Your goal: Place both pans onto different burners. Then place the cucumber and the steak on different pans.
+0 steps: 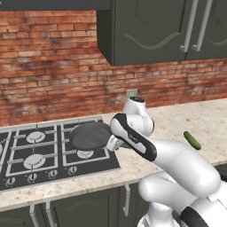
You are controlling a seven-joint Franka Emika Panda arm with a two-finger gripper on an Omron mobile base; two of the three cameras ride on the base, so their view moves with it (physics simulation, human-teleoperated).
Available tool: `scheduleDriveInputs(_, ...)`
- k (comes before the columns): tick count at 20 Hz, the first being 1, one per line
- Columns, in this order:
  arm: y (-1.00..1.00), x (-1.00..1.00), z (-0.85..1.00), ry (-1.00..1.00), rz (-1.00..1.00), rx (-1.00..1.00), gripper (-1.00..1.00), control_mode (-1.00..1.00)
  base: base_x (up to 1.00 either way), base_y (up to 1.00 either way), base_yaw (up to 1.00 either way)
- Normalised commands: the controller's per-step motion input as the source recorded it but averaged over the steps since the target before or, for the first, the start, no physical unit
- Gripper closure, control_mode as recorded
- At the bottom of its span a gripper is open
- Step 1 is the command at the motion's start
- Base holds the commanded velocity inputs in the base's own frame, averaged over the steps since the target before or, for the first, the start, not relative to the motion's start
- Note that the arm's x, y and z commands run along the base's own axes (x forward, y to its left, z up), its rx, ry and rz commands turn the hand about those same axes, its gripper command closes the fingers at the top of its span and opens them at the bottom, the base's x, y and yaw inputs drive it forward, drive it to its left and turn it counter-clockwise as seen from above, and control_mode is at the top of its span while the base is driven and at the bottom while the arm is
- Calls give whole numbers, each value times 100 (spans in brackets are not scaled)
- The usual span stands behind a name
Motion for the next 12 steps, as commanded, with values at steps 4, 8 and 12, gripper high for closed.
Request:
scheduleDriveInputs(4,27,20,-10,2,0,0,100,-100,0,0,0)
scheduleDriveInputs(8,18,11,-21,5,0,0,100,-100,0,0,0)
scheduleDriveInputs(12,6,4,-25,0,0,-1,100,-100,0,0,0)
